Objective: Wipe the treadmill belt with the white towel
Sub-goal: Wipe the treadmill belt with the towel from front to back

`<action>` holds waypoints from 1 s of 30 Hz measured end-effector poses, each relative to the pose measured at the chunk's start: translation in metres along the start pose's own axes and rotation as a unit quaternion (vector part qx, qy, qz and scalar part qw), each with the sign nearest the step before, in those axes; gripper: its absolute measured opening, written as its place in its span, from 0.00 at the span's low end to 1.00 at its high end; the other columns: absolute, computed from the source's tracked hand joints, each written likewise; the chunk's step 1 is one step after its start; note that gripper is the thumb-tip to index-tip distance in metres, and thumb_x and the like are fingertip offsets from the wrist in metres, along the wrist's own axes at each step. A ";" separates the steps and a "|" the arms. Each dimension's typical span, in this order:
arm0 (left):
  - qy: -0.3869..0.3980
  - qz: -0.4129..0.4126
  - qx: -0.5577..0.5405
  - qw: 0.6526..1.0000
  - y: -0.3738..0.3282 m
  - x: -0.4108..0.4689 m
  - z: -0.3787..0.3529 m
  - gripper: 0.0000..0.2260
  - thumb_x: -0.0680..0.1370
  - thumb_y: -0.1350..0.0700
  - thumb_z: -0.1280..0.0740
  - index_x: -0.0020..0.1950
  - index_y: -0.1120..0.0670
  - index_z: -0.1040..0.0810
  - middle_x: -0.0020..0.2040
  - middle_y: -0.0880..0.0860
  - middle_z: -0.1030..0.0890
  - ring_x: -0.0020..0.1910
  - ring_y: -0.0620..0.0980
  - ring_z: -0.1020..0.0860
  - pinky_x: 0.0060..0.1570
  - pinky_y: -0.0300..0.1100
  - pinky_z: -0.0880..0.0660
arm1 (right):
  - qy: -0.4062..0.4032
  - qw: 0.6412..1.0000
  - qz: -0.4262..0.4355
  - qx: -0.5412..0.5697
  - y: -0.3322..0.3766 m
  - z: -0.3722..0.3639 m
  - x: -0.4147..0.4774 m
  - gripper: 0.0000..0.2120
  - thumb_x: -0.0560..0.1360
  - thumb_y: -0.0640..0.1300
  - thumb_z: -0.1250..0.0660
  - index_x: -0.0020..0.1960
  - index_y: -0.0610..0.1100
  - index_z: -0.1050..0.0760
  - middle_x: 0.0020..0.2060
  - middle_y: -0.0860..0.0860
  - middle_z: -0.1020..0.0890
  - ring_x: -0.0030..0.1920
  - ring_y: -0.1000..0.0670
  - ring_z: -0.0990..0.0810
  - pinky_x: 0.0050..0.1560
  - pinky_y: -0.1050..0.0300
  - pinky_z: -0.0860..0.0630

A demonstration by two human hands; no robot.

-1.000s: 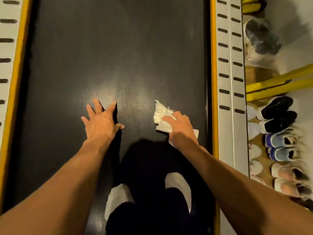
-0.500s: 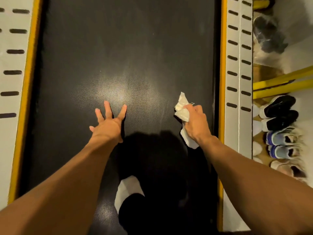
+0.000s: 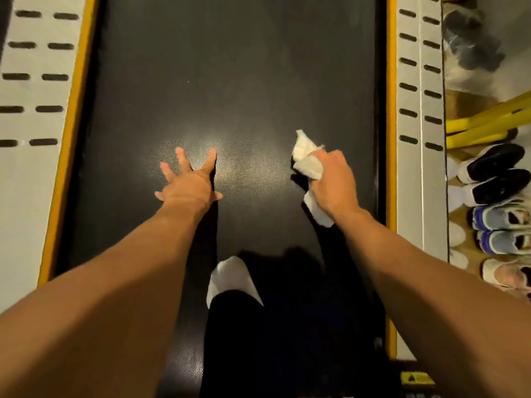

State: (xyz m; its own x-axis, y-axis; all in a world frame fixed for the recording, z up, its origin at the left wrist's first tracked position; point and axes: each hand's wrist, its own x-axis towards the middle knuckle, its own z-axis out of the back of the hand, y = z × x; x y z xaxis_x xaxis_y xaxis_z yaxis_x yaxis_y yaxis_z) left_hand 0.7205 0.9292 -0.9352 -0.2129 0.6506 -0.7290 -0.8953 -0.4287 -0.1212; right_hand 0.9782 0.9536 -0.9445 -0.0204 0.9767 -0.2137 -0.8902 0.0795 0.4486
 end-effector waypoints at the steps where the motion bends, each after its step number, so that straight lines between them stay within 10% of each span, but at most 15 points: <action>1: 0.002 -0.008 0.005 1.000 0.005 0.002 -0.002 0.41 0.75 0.47 0.30 0.74 0.30 0.58 0.77 0.53 0.69 0.75 0.66 0.62 0.66 0.72 0.43 | -0.014 0.999 -0.029 -0.005 -0.003 0.003 0.008 0.17 0.71 0.35 0.36 0.57 0.50 0.25 0.50 0.44 0.28 0.49 0.41 0.25 0.45 0.57 0.32; 4: 0.016 -0.021 -0.012 1.000 0.005 0.008 -0.001 0.42 0.75 0.48 0.30 0.74 0.30 0.59 0.76 0.54 0.70 0.75 0.68 0.63 0.66 0.73 0.44 | 0.005 0.995 -0.047 -0.088 0.004 0.001 0.010 0.20 0.71 0.33 0.37 0.60 0.48 0.26 0.53 0.43 0.29 0.49 0.38 0.27 0.44 0.56 0.35; 10: 0.016 0.005 -0.001 1.000 -0.001 0.006 0.001 0.43 0.76 0.50 0.30 0.74 0.29 0.60 0.76 0.52 0.71 0.75 0.67 0.64 0.65 0.74 0.43 | 0.207 0.943 0.242 -0.102 0.034 -0.021 -0.041 0.24 0.68 0.36 0.37 0.61 0.52 0.28 0.57 0.48 0.30 0.52 0.44 0.32 0.48 0.44 0.26; 17: 0.014 -0.001 -0.006 1.000 0.000 0.008 0.001 0.43 0.75 0.50 0.29 0.74 0.30 0.58 0.77 0.52 0.69 0.75 0.67 0.63 0.65 0.73 0.42 | 0.017 0.998 0.030 -0.044 0.034 -0.011 0.018 0.17 0.69 0.40 0.38 0.57 0.49 0.24 0.53 0.44 0.28 0.49 0.39 0.27 0.43 0.55 0.34; 23: -0.040 0.002 -0.025 0.999 0.030 -0.010 -0.004 0.44 0.73 0.52 0.26 0.78 0.39 0.53 0.78 0.55 0.63 0.76 0.66 0.58 0.67 0.65 0.38 | 0.152 0.953 0.245 -0.088 0.061 -0.052 -0.058 0.26 0.67 0.30 0.38 0.62 0.49 0.26 0.61 0.47 0.29 0.51 0.42 0.31 0.52 0.49 0.28; 30: 0.008 0.041 -0.030 0.999 0.088 -0.040 -0.015 0.50 0.70 0.52 0.24 0.77 0.36 0.59 0.77 0.57 0.66 0.76 0.67 0.59 0.71 0.65 0.43 | 0.031 0.990 0.135 0.014 0.094 -0.042 -0.052 0.23 0.69 0.30 0.38 0.59 0.49 0.23 0.59 0.46 0.26 0.52 0.42 0.28 0.48 0.65 0.40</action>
State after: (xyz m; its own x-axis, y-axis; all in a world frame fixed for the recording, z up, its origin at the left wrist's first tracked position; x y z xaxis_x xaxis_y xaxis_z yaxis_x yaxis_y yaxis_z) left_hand 0.6567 0.8561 -0.9270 -0.2773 0.6015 -0.7492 -0.8499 -0.5172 -0.1006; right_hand 0.8760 0.9015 -0.9277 -0.2838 0.9494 -0.1349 -0.8357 -0.1759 0.5202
